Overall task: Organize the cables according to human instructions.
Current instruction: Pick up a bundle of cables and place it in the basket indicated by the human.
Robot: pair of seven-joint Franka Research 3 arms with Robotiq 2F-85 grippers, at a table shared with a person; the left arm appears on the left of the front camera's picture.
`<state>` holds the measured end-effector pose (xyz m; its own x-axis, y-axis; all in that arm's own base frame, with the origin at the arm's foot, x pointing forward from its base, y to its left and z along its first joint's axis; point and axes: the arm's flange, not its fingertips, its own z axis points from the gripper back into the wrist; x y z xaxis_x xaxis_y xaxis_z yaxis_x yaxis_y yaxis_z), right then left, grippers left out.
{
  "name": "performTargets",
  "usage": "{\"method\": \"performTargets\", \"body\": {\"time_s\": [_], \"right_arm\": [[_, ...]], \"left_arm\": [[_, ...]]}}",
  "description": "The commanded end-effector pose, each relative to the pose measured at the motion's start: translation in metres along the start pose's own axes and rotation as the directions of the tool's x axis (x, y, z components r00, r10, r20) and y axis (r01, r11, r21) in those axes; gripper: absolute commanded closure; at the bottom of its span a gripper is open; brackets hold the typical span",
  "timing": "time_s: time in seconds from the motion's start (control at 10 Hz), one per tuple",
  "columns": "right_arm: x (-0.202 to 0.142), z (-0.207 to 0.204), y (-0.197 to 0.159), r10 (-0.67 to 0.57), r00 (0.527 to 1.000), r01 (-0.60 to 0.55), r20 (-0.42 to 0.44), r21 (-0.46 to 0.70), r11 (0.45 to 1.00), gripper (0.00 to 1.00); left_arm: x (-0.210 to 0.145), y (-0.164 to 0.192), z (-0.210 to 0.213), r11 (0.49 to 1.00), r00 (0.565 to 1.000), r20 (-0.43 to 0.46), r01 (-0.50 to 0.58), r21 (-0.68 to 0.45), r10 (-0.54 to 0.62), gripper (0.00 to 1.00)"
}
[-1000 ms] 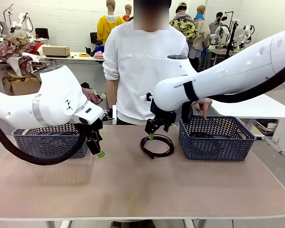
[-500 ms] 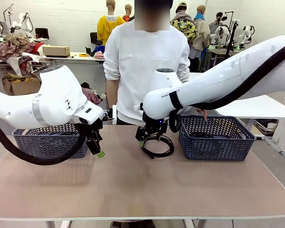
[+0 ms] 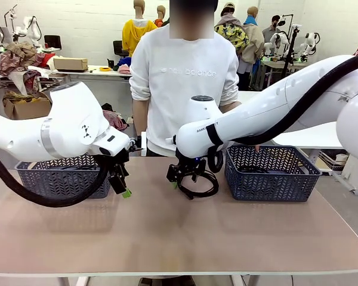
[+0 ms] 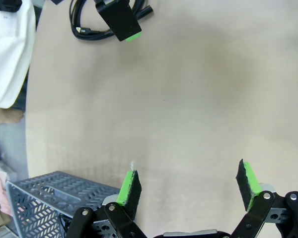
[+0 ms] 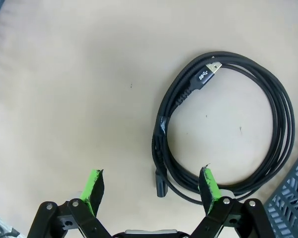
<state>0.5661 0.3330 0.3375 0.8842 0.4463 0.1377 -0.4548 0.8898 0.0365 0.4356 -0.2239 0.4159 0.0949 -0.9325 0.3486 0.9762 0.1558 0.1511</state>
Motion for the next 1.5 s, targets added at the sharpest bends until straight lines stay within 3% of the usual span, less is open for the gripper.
{"method": "performTargets", "body": {"time_s": [0.0, 1.1, 1.4], "right_arm": [[0.013, -0.006, 0.002, -0.029, 0.999, 0.030, 0.013, -0.038, 0.999, 0.00], [0.032, -0.028, -0.002, -0.090, 0.996, 0.088, -0.023, -0.093, 0.992, 0.00], [0.034, -0.032, -0.001, -0.092, 0.995, 0.087, -0.047, -0.092, 0.992, 0.31]], "left_arm": [[-0.001, 0.000, 0.001, 1.000, 1.000, -0.001, -0.001, -0.002, 0.001, 0.00], [-0.001, 0.000, 0.001, 1.000, 1.000, -0.001, -0.001, -0.002, 0.001, 0.00], [-0.001, 0.000, 0.001, 1.000, 1.000, -0.001, -0.001, -0.002, 0.001, 0.00]]}}
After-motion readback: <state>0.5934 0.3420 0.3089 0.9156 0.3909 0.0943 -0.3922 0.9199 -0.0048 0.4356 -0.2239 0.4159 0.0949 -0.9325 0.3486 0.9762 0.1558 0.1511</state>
